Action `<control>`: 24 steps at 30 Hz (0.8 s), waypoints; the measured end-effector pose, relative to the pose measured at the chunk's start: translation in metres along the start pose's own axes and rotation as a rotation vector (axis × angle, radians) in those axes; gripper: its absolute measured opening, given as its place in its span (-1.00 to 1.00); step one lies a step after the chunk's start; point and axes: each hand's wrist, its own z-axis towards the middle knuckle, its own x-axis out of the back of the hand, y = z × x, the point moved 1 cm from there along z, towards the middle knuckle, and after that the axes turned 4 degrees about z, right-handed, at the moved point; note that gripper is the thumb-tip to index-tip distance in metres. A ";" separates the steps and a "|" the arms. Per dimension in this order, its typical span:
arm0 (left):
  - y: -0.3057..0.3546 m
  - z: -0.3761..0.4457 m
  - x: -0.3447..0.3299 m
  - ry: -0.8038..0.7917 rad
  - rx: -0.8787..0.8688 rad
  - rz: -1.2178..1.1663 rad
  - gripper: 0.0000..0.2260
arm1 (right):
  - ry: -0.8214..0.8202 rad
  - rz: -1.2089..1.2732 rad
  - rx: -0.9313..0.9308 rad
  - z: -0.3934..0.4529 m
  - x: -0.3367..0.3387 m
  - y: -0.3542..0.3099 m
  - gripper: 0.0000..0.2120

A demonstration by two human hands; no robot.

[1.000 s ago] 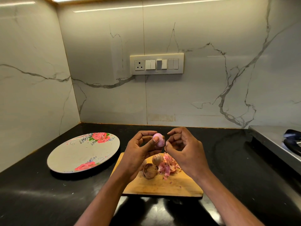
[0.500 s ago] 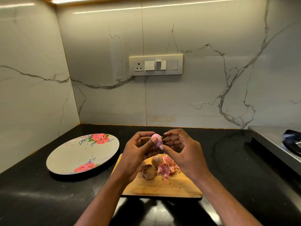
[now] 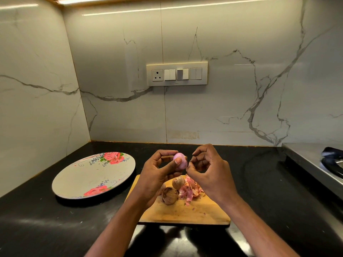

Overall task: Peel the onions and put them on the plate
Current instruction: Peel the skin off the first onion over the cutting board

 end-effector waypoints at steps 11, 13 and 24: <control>-0.001 0.001 0.003 0.008 0.003 -0.081 -0.64 | -0.063 0.102 0.008 0.000 0.001 -0.005 -0.70; -0.002 0.002 0.003 0.033 -0.017 -0.043 -0.60 | -0.041 0.082 0.013 -0.001 -0.002 -0.005 -0.68; -0.004 0.002 0.003 0.044 -0.045 -0.004 -0.54 | 0.019 0.095 0.000 -0.002 -0.002 -0.004 -0.69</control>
